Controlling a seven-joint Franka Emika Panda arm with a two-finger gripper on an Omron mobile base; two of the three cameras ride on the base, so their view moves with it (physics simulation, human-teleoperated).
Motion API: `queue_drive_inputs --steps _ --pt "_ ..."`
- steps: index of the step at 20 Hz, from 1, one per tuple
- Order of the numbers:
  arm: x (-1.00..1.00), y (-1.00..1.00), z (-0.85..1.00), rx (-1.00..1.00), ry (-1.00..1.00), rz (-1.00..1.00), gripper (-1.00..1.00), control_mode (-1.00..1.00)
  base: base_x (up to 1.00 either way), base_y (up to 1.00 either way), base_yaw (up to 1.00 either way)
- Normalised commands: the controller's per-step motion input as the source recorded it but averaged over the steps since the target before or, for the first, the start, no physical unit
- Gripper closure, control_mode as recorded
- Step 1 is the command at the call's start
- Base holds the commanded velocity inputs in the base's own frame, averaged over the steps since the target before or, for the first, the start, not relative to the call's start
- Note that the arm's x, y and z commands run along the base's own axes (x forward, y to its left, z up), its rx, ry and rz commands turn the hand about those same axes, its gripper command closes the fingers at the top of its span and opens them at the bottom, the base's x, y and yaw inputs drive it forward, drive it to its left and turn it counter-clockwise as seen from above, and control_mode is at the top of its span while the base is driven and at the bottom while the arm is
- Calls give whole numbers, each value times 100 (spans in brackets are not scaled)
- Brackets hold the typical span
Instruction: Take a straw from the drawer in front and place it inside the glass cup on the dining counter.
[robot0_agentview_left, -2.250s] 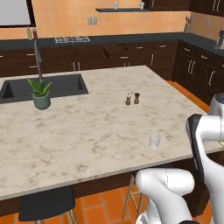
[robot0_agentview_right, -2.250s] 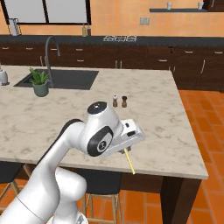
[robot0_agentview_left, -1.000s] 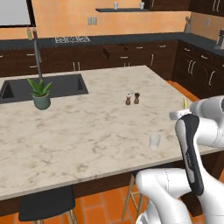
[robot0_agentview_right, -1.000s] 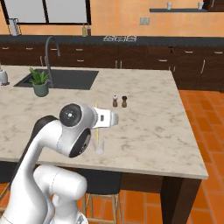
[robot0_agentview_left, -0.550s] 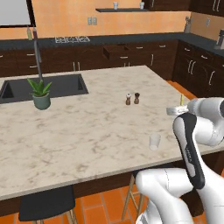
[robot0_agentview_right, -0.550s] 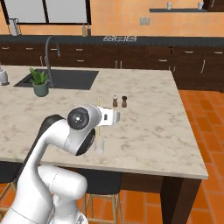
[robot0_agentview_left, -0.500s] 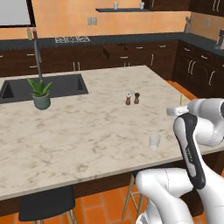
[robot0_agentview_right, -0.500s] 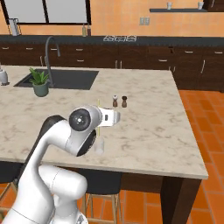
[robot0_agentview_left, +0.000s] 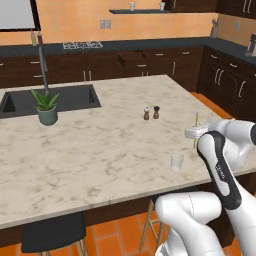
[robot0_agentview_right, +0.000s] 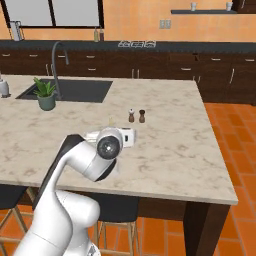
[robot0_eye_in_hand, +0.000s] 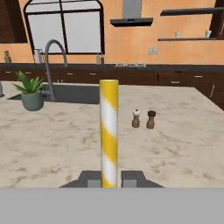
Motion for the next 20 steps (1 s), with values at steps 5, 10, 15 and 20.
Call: queue_drive_inputs --steps 5,10,15,20 --pt "26 11 -19 6 8 21 100 -100 0 0 0" --pt "2 0 -22 5 2 20 100 -100 0 0 0" --pt "16 3 -31 1 0 17 100 -100 0 0 0" --pt "26 9 -30 1 0 14 100 -100 0 0 0"
